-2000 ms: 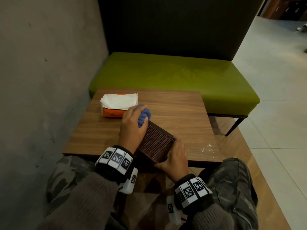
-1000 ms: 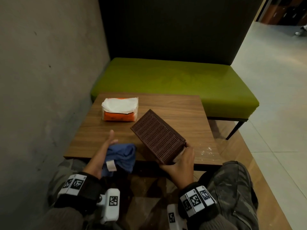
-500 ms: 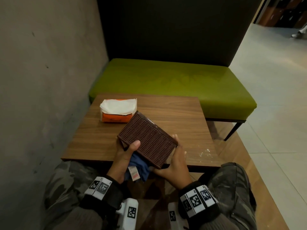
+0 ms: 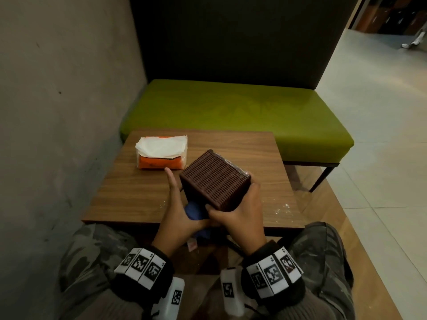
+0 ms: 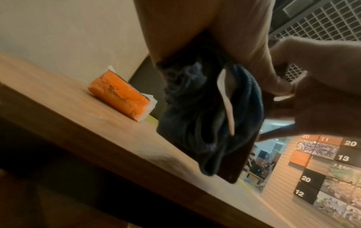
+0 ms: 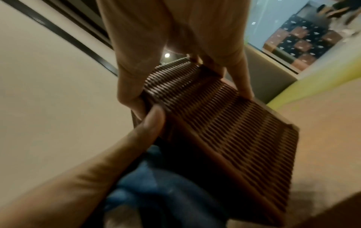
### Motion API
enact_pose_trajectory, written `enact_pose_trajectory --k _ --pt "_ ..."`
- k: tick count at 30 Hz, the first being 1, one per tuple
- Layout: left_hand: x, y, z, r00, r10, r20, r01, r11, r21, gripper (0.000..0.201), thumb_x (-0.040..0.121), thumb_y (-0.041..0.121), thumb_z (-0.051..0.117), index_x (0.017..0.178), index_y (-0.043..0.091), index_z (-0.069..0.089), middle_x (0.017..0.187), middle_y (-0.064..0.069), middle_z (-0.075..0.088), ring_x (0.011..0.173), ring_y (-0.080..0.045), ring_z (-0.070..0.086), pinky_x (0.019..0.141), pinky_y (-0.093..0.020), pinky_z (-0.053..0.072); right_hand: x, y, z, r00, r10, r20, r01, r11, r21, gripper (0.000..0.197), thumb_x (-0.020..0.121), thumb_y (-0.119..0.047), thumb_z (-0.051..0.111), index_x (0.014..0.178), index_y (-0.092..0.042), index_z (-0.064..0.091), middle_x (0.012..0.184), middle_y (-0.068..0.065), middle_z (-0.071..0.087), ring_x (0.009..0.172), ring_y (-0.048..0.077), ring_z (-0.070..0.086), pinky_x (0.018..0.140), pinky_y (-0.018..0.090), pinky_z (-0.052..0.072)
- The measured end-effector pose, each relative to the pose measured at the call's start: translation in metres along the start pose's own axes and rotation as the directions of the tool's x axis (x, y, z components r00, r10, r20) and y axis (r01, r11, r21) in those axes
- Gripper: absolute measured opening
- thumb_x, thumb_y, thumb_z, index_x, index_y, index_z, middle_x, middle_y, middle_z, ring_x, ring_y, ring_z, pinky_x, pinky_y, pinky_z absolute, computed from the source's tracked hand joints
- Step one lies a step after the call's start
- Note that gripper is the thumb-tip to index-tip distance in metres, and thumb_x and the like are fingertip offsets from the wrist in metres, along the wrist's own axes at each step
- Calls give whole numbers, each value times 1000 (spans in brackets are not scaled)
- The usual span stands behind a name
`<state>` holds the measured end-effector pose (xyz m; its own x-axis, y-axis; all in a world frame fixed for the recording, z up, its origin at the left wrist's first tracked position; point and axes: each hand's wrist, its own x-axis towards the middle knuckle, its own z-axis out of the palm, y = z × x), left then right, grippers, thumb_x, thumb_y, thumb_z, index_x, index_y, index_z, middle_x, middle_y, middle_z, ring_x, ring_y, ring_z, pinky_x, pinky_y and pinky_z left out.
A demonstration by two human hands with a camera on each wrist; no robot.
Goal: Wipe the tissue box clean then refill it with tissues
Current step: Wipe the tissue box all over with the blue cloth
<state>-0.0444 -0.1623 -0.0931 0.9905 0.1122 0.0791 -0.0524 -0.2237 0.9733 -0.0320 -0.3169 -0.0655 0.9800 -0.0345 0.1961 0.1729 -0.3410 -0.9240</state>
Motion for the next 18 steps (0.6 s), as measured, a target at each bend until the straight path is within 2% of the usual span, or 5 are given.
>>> enact_pose_trajectory --k 2,4,7,12,18 --pt "3 -1 -14 997 3 -76 7 990 141 134 54 25 89 142 51 -8 152 -2 26 137 -18 32 109 -45 32 1 9 -8 1000 -16 -15 16 1000 -9 102 44 -42 83 130 -20 33 124 -2 46 119 11 46 101 36 45" --pt "6 2 -32 960 -2 -282 40 990 132 99 69 12 81 145 33 20 146 -5 35 132 -19 37 109 -48 33 -1 18 -14 1000 -31 0 31 999 -19 102 45 -41 84 130 -21 32 125 -3 45 119 10 46 102 34 44" --pt "6 25 -47 909 84 -408 -90 996 4 52 75 19 63 125 18 51 125 0 55 116 -14 52 102 -43 43 -4 30 -17 999 -20 47 21 1000 -13 102 46 -44 85 130 -27 29 126 -5 43 121 8 45 103 36 44" --pt "4 61 -19 938 239 -250 -269 958 -97 34 69 24 48 100 18 62 107 -2 64 106 -15 60 96 -37 48 -4 38 -9 998 -28 60 29 999 -30 105 42 -44 84 128 -31 26 127 -2 42 120 11 46 102 38 44" --pt "5 49 15 883 426 -195 -331 861 386 33 80 34 47 110 22 56 135 -3 45 127 -21 37 107 -23 23 -4 31 -6 992 -107 67 109 994 -28 102 42 -49 82 126 -26 29 121 -2 42 115 12 47 98 34 46"
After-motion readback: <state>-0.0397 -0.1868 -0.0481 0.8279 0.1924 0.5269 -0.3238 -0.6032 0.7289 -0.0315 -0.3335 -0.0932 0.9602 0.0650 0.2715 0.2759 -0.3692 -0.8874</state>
